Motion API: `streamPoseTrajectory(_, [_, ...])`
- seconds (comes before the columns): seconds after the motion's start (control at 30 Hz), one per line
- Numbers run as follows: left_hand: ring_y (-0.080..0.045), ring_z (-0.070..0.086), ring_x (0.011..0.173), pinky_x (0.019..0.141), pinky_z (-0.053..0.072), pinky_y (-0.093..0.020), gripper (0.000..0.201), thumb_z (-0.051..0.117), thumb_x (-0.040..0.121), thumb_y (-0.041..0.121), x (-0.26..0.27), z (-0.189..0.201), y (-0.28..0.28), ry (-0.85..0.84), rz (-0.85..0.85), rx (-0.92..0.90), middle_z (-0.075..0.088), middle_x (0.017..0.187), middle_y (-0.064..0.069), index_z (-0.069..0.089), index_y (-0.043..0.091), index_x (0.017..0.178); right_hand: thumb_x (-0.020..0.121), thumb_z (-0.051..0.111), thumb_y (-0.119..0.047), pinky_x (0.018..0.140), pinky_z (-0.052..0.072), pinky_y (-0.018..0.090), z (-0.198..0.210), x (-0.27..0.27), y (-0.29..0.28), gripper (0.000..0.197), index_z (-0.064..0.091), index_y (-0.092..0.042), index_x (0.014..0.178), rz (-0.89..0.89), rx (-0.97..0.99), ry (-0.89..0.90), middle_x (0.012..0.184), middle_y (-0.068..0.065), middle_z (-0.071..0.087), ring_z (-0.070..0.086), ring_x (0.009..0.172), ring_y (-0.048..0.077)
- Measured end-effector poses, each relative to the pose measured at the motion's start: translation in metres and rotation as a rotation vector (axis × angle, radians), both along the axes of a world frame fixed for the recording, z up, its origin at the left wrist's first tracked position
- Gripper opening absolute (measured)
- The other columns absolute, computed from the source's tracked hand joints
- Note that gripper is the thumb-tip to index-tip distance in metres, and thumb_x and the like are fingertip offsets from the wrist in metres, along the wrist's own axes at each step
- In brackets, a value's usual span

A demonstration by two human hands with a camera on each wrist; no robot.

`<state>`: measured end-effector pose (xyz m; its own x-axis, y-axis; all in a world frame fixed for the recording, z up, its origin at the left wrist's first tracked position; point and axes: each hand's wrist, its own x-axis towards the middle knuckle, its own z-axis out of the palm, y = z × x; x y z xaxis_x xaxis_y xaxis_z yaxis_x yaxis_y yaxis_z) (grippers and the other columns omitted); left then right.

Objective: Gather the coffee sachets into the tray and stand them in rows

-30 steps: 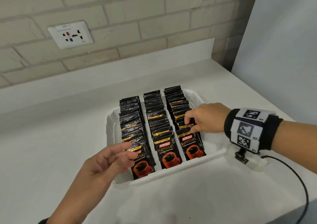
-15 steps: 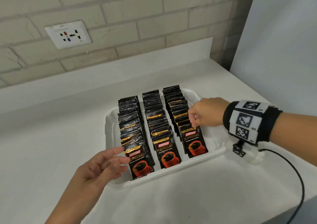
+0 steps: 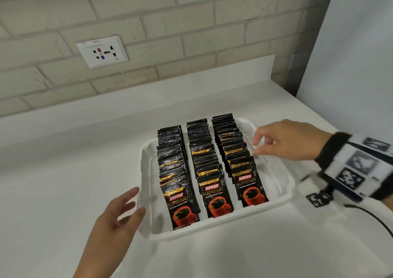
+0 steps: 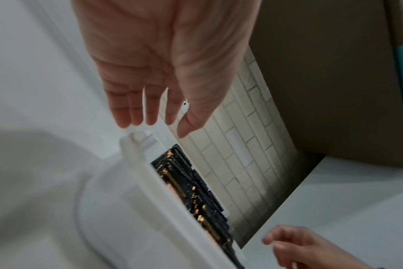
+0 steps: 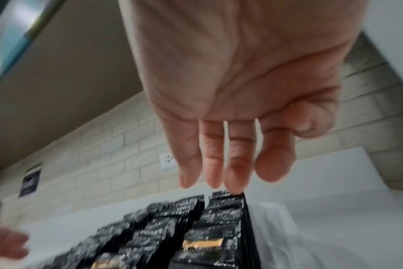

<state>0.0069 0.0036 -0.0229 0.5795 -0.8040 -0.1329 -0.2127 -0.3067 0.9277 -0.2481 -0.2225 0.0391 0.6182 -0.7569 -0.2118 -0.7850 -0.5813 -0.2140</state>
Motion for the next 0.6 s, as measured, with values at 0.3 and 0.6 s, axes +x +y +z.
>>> streamPoseTrajectory(0.3, [-0.029, 0.062, 0.071, 0.049, 0.052, -0.015, 0.047, 0.061, 0.08, -0.013, 0.01, -0.032, 0.002, 0.064, 0.095, 0.045, 0.068, 0.093, -0.001, 0.058, 0.006, 0.123, 0.06, 0.062, -0.072, 0.072, 0.042, 0.007, -0.052, -0.078, 0.054, 0.038, 0.056, -0.058, 0.095, -0.281, 0.275, -0.461, 0.096, -0.024, 0.063, 0.06, 0.076, 0.001])
streamPoseTrajectory(0.6, [-0.013, 0.067, 0.051, 0.046, 0.049, -0.01, 0.039, 0.061, 0.08, -0.013, 0.005, -0.03, -0.002, 0.22, 0.138, -0.036, 0.07, 0.063, 0.017, 0.062, 0.016, 0.105, 0.084, 0.064, -0.012, 0.052, 0.041, 0.006, -0.083, -0.073, 0.053, 0.034, 0.056, -0.043, 0.096, -0.412, 0.328, -0.691, 0.068, -0.002, 0.068, 0.064, 0.059, 0.009])
